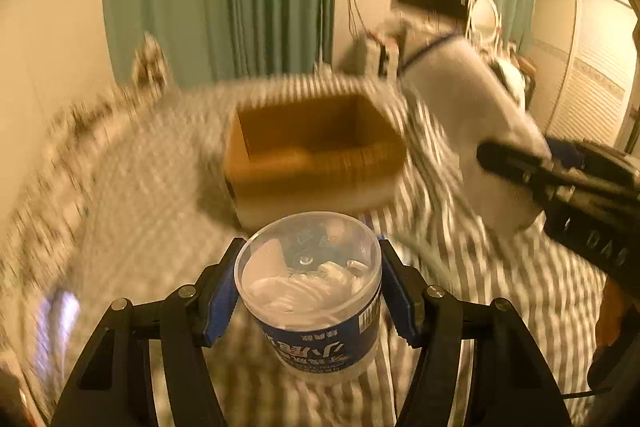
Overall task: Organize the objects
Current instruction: 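Carry sock and jar over the cardboard box and open both grippers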
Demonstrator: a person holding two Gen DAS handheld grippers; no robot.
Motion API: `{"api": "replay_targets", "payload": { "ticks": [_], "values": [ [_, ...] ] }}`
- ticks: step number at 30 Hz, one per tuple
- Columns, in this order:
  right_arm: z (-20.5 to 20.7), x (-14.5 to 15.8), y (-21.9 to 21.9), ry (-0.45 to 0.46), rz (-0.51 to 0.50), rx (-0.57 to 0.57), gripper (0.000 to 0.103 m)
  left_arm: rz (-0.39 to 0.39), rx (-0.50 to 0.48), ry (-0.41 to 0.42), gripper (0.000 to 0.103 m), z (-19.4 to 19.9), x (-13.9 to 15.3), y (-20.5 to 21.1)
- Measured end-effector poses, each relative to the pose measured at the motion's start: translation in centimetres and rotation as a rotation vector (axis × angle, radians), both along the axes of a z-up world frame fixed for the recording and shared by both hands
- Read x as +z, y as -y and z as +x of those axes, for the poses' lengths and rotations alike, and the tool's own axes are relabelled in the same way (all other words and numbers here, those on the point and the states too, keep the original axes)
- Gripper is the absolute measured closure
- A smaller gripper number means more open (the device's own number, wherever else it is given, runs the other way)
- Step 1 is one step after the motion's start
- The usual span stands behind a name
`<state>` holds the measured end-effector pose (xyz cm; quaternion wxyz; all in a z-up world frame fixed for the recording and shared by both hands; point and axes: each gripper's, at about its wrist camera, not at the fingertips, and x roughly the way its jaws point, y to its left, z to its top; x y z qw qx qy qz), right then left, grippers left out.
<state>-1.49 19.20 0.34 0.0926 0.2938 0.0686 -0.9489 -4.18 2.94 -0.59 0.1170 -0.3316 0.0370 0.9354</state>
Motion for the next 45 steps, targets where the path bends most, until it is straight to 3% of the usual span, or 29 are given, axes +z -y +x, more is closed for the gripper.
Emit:
{"api": "replay_targets", "payload": {
  "ticks": [5, 10, 17, 26, 31, 32, 34, 45],
  "values": [
    [-3.2, 3.8, 0.4, -0.050, -0.021, 0.038, 0.059, 0.025, 0.026, -0.110, 0.038, -4.2, 5.2, 0.1],
    [-8.0, 6.6, 1.0, -0.053, -0.071, 0.072, 0.059, 0.038, 0.051, -0.142, 0.038, -9.1, 7.5, -0.2],
    [-15.8, 6.2, 1.4, 0.006, -0.081, 0.082, 0.059, 0.022, 0.094, -0.042, 0.038, -17.1, 4.4, 0.0],
    [-22.1, -1.4, 1.8, 0.161, -0.110, 0.079, 0.059, 0.005, 0.106, 0.076, 0.038, -20.7, -1.7, -0.3],
    [-22.7, -3.2, 1.1, 0.187, -0.115, 0.080, 0.051, -0.005, 0.090, 0.098, 0.037, -20.9, -2.7, -1.2],
    [-22.7, -3.2, 0.8, 0.184, -0.119, 0.077, 0.048, -0.013, 0.089, 0.099, 0.033, -20.8, -2.7, -1.3],
    [-22.2, -2.6, 0.3, 0.162, -0.137, 0.058, 0.031, -0.034, 0.100, 0.095, 0.019, -20.4, -2.5, -1.6],
    [-15.5, 5.0, -2.5, 0.025, -0.142, 0.046, 0.021, -0.060, 0.140, 0.029, 0.007, -15.5, 1.5, -0.2]
  ]
}}
